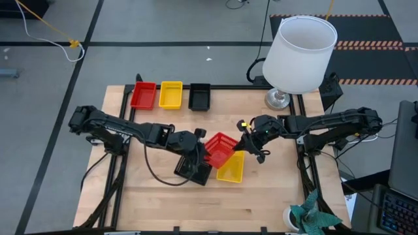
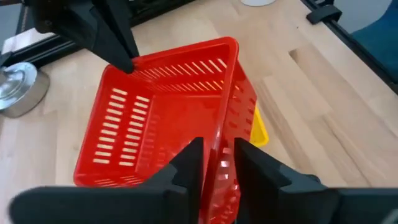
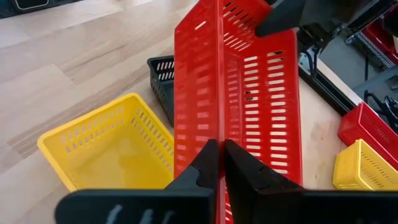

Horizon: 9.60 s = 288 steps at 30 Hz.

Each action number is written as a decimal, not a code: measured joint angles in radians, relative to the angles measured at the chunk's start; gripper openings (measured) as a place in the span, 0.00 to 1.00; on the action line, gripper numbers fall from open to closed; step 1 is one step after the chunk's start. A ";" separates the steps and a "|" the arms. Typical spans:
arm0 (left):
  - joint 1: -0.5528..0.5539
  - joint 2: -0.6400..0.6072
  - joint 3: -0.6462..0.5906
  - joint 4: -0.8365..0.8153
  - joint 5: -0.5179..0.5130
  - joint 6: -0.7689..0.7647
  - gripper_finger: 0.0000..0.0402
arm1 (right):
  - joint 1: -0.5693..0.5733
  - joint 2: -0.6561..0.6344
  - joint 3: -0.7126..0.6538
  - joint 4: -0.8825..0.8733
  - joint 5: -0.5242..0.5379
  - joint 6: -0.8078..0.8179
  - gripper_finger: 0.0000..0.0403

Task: Stack baskets by color
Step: Stack the bottom red bin on top of the top red bin

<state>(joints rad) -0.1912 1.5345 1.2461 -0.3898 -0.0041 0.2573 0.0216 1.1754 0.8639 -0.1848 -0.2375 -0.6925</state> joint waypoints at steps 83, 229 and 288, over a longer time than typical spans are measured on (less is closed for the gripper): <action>0.441 -0.455 0.001 -0.840 -0.417 0.246 0.02 | 0.072 -0.370 0.000 -0.101 0.371 0.121 0.53; 1.101 -0.456 -0.526 -0.444 -0.256 0.742 0.03 | -0.062 -0.369 0.000 -0.195 0.368 0.135 0.53; 0.960 -0.455 -0.668 -0.400 -0.330 0.343 0.03 | -0.062 -0.370 0.000 -0.195 0.368 0.149 0.53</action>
<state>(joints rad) 0.7689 1.0790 0.5785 -0.7895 -0.3337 0.5999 -0.0405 0.8059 0.8636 -0.3794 0.1305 -0.5430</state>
